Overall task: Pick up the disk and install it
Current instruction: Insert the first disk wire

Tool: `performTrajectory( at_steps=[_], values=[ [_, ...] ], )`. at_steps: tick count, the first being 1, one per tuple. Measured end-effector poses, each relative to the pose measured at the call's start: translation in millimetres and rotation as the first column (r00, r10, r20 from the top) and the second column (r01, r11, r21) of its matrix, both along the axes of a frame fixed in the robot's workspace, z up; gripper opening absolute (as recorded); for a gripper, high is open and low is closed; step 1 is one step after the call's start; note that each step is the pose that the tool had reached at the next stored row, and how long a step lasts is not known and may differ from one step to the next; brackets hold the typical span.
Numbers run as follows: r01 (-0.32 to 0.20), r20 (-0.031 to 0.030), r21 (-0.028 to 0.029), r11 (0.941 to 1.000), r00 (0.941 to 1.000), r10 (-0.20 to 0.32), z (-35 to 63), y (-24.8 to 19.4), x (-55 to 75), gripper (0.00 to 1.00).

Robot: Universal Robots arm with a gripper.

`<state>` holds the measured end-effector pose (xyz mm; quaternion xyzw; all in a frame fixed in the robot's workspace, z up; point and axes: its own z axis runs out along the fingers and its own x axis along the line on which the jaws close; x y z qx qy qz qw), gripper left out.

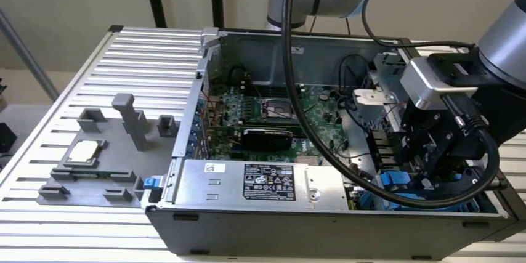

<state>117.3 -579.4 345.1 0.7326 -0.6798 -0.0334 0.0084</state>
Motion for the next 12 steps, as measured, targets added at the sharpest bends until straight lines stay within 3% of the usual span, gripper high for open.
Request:
performTrajectory(
  at_steps=[12],
  values=[
    [0.000,0.0000,0.0001,1.0000,1.0000,0.000,0.1,0.1,0.1,1.00]
  ],
)
